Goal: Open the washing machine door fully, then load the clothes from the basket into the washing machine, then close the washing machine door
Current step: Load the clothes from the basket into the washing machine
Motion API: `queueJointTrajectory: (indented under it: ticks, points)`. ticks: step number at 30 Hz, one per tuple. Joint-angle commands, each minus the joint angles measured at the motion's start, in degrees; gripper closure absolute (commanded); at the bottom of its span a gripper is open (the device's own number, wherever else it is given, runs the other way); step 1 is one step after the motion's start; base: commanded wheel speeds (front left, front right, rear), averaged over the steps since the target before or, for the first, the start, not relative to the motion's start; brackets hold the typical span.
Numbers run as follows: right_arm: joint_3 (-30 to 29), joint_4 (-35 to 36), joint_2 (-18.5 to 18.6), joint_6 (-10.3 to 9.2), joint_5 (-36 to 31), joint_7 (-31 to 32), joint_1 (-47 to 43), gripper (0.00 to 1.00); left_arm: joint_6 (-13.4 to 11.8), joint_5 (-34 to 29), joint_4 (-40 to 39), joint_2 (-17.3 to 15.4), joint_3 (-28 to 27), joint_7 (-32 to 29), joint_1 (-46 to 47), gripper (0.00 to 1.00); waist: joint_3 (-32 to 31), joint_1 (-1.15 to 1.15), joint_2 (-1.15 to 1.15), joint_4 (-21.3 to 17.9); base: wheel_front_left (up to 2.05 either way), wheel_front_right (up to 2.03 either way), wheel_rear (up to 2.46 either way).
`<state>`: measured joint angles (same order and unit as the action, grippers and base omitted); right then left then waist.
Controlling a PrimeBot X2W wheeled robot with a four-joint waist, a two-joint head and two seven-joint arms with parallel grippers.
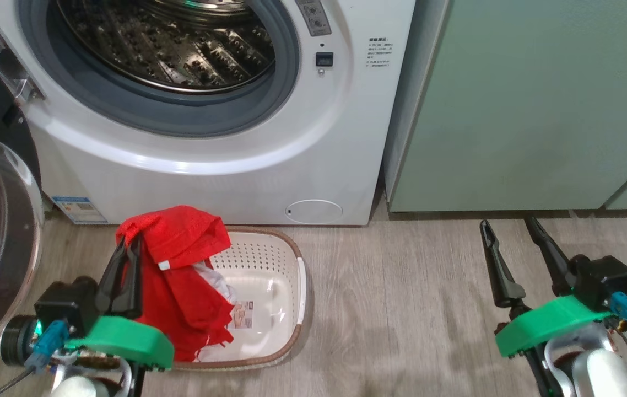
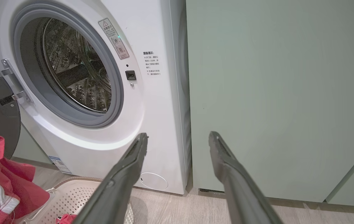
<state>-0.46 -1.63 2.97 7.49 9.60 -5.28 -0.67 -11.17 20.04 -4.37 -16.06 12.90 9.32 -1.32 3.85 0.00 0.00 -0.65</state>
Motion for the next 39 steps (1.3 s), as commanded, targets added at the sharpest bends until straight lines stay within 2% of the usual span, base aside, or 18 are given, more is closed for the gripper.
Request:
queueJointTrajectory:
  ticks: [1, 11, 16, 23, 30, 39]
  points:
    - [1.55, 2.26, -0.09, 0.0, 0.26, 0.09, 1.55, 0.0, -0.5, 0.31, -1.74, -1.27, -2.45, 0.34, 2.6, 1.0, 0.36, 0.0, 0.0, -0.02, 0.0, 0.0, 0.0]
    - [2.52, 3.42, -0.09, 0.0, 0.2, -0.18, 3.44, 0.0, 0.6, 1.77, 0.94, -1.62, -3.06, -0.08, 7.6, 1.0, 4.15, 0.0, 0.0, -1.26, 0.0, 0.0, 0.0]
    - [3.35, 4.74, -0.09, 0.0, 0.44, -0.67, 5.25, 0.0, 1.97, 3.93, 5.32, -1.67, -4.54, -0.24, 14.9, 1.0, 8.81, 0.0, 0.0, -3.49, 0.0, 0.0, 0.0]
    - [4.62, 5.43, -0.1, 0.0, 1.71, -2.71, 8.08, 0.0, 4.91, 6.81, 15.38, -3.95, -6.61, -3.14, 28.9, 1.0, 16.53, 0.0, 0.0, -7.31, 0.0, 0.0, 0.0]
    - [5.68, 4.35, -0.1, 0.0, 3.5, -5.7, 10.87, 0.0, 9.06, 9.72, 26.17, -8.06, -7.11, -11.49, 43.76, 1.0, 23.28, 0.0, 0.0, -10.49, 0.0, 0.0, 0.0]
    - [8.36, 2.5, -0.1, 0.0, 5.78, -8.58, 14.66, 0.0, 11.93, 10.22, 35.7, -14.16, -6.04, -23.75, 60.6, 1.0, 30.45, 0.0, 0.0, -14.51, 0.0, 0.0, 0.0]
